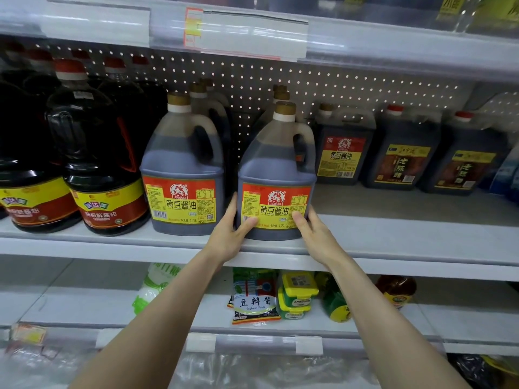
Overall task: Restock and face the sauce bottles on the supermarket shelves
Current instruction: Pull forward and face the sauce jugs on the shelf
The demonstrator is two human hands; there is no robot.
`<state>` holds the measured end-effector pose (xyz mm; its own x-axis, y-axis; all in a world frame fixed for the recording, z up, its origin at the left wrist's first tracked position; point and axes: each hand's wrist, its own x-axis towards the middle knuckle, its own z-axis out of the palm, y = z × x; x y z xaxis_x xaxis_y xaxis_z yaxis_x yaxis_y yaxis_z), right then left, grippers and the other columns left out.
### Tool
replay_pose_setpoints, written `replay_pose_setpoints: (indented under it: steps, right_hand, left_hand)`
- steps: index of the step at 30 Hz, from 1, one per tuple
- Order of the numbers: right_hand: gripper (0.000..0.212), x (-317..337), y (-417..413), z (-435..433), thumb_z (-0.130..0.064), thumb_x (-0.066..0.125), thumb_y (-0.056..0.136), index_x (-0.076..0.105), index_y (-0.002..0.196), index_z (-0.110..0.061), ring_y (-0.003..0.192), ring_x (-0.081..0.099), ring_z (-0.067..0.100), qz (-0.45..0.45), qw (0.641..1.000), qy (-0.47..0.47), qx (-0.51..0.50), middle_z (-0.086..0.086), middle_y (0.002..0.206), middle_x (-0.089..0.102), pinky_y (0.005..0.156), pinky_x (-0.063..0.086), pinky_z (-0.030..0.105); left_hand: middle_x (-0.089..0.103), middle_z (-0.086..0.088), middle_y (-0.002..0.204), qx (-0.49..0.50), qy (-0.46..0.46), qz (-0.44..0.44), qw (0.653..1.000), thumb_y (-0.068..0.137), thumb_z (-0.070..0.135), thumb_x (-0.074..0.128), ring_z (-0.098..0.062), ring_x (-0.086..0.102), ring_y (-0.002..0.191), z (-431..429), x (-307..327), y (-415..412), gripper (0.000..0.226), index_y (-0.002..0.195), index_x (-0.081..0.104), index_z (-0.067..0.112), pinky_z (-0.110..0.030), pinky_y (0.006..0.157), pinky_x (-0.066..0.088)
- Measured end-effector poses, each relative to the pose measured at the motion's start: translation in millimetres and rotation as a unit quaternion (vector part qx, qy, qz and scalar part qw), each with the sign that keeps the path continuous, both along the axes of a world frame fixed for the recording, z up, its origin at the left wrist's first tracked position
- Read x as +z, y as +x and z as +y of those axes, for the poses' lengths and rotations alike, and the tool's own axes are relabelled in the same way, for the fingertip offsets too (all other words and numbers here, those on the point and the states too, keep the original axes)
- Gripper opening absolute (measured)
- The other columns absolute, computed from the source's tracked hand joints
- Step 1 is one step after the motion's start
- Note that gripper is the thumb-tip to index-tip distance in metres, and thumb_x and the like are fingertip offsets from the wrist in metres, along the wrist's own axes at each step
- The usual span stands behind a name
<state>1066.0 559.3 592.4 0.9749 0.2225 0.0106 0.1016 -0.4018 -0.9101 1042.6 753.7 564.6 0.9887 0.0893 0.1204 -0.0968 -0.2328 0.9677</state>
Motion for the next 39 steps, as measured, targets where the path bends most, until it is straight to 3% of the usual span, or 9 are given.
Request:
replay_pose_setpoints:
  steps: [4, 13, 17, 30, 39]
  right_hand:
    - [0.055, 0, -1, 0, -0.046, 0.036, 0.100, 0.021, 0.151, -0.034, 0.133, 0.041, 0.014, -0.003, 1.000, 0.006, 0.001, -0.008, 0.144, 0.045, 0.103, 0.031, 0.027]
    - [0.057, -12, 6, 0, -0.053, 0.034, 0.097, 0.024, 0.150, -0.035, 0.133, 0.042, 0.017, -0.026, 1.000, 0.001, -0.005, -0.007, 0.144, 0.046, 0.112, 0.034, 0.039]
    - [0.054, -15, 5, 0, -0.051, 0.034, 0.098, 0.028, 0.148, -0.033, 0.131, 0.043, 0.016, -0.045, 0.999, 0.005, -0.003, -0.006, 0.143, 0.048, 0.108, 0.034, 0.035]
    - [0.050, -20, 10, 0, -0.047, 0.035, 0.100, 0.032, 0.147, -0.031, 0.131, 0.044, 0.018, -0.062, 0.998, 0.009, -0.009, -0.005, 0.141, 0.050, 0.112, 0.034, 0.042]
    - [0.050, -18, 8, 0, -0.047, 0.034, 0.101, 0.032, 0.147, -0.030, 0.131, 0.044, 0.017, -0.065, 0.998, 0.004, -0.008, -0.006, 0.142, 0.050, 0.112, 0.034, 0.040]
  left_hand:
    - [0.046, 0.011, 0.144, -0.006, 0.006, 0.009, 1.000, 0.095, 0.034, 0.054, -0.010, 0.042, 0.133, 0, 3, 0, 0.068, 0.152, 0.017, 0.034, -0.040, 0.114, 0.033]
    - [0.048, 0.011, 0.143, -0.007, 0.017, -0.009, 1.000, 0.094, 0.038, 0.053, -0.011, 0.043, 0.132, 3, -3, 5, 0.067, 0.151, 0.017, 0.035, -0.041, 0.114, 0.033]
    - [0.047, 0.012, 0.143, -0.008, 0.030, -0.028, 0.999, 0.094, 0.039, 0.054, -0.011, 0.043, 0.132, 5, -6, 8, 0.068, 0.151, 0.017, 0.034, -0.042, 0.114, 0.032]
    - [0.046, 0.010, 0.145, -0.006, 0.045, -0.028, 0.999, 0.094, 0.042, 0.053, -0.013, 0.041, 0.134, 5, -9, 13, 0.070, 0.152, 0.015, 0.033, -0.042, 0.115, 0.031]
    - [0.044, 0.010, 0.147, -0.013, 0.043, -0.019, 0.999, 0.094, 0.041, 0.053, -0.013, 0.039, 0.136, 5, -6, 13, 0.070, 0.152, 0.015, 0.033, -0.043, 0.116, 0.029]
